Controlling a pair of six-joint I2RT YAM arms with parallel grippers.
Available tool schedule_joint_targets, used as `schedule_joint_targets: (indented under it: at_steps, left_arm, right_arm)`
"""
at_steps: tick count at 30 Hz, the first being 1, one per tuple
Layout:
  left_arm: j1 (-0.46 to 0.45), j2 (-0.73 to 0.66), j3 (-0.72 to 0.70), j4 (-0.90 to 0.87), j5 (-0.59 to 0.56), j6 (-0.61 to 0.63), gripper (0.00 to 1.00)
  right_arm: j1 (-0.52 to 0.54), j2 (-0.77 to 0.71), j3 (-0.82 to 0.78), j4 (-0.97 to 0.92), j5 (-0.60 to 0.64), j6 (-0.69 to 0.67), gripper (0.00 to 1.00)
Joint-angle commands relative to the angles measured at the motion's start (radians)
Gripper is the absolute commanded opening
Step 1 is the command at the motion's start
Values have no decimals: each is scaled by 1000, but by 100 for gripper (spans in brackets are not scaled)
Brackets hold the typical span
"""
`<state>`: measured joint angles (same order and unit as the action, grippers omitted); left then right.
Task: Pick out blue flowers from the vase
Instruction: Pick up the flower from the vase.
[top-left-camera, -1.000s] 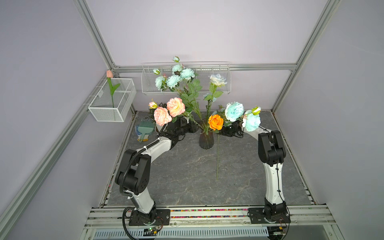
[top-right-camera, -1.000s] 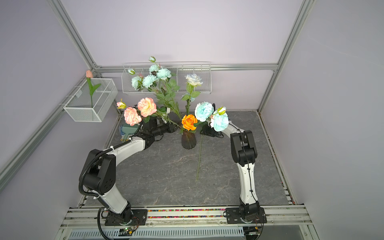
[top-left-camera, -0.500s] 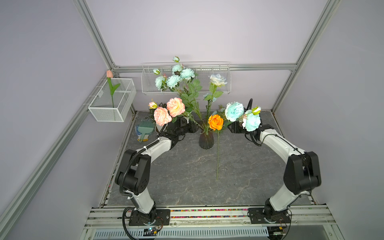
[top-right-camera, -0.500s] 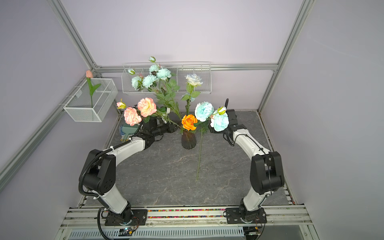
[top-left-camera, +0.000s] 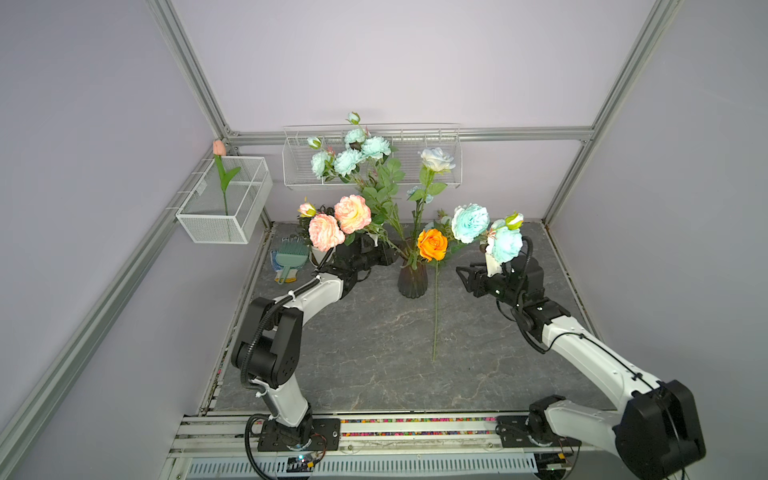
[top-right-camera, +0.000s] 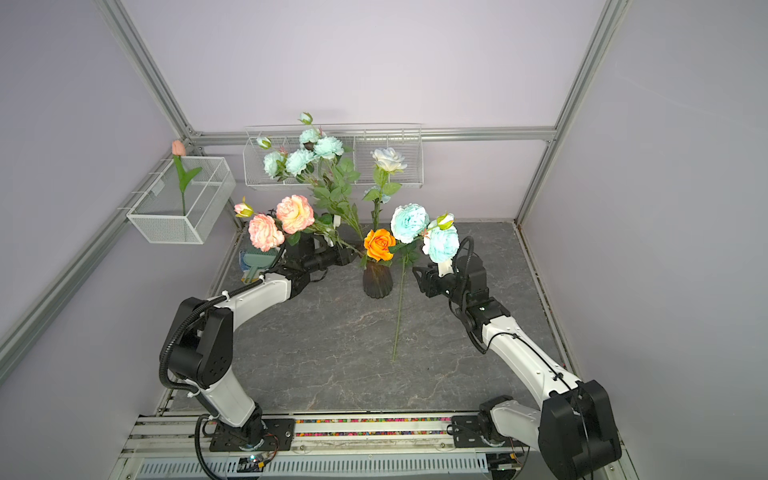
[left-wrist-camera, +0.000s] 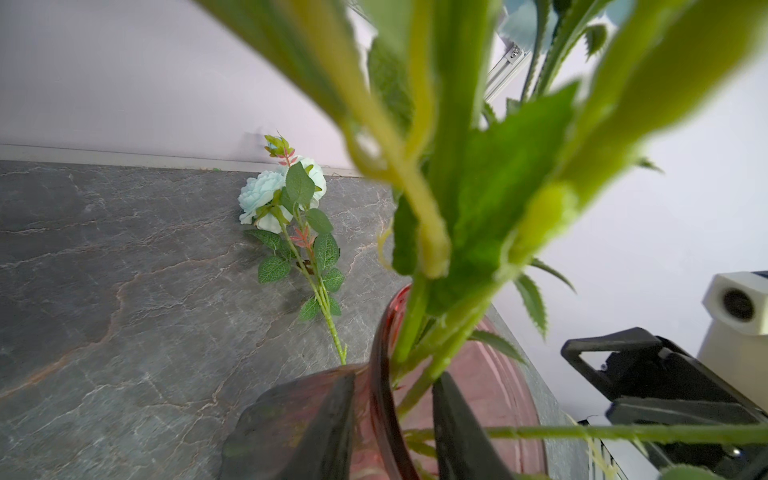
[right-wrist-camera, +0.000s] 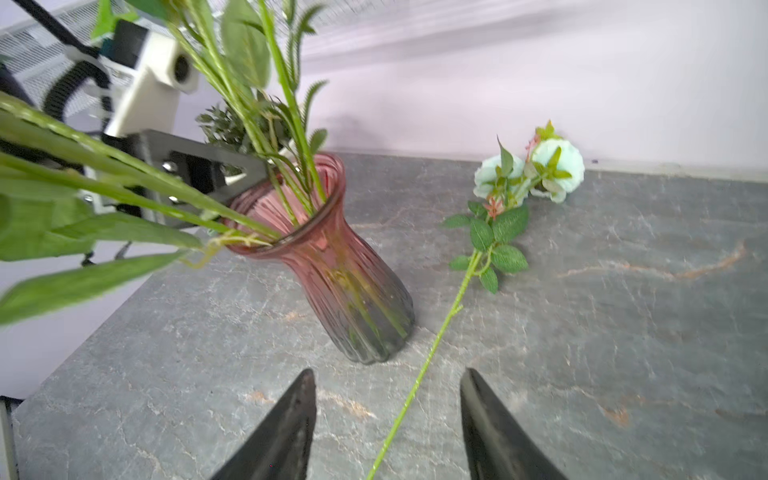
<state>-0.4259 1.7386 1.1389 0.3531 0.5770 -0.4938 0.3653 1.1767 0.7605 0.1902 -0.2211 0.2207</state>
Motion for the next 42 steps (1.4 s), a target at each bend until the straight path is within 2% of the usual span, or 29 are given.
schedule_joint_targets:
  at_steps: [1,20,42]
  left_arm:
    - [-6,24,9,-27,3,-6,34]
    - [-7,4,29,-76,4,15,34]
    - [-7,5,27,-85,7,23,34]
  right_arm:
    - [38,-14,-25,123,38,1,57]
    - [145,138,43,403,61,64,57]
    - [184,292,179,485,66,70,57]
